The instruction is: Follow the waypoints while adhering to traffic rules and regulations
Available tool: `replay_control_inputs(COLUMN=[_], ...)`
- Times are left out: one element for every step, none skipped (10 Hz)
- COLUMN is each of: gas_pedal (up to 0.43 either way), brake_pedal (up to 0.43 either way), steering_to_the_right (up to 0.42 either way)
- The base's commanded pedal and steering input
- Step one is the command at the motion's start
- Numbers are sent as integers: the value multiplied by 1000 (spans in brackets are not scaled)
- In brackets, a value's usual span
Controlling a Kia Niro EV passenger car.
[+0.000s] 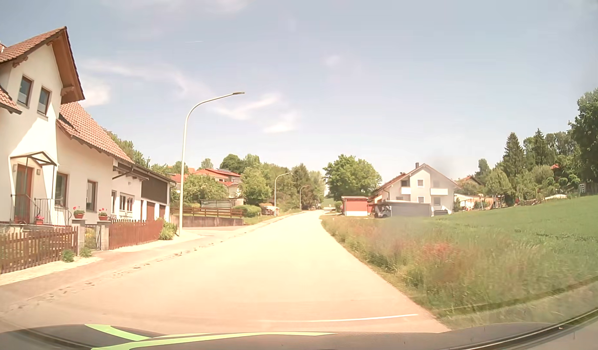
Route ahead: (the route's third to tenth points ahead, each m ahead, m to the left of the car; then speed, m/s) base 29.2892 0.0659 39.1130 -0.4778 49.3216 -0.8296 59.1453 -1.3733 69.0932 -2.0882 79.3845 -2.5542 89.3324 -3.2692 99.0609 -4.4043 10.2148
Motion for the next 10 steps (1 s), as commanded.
replay_control_inputs(gas_pedal=[500,488,449,429,429,429,429,429,429,429], brake_pedal=[0,0,0,0,0,0,0,0,0,0], steering_to_the_right=[-6,-5,-4,-4,-3,-1,0,0,0,0])
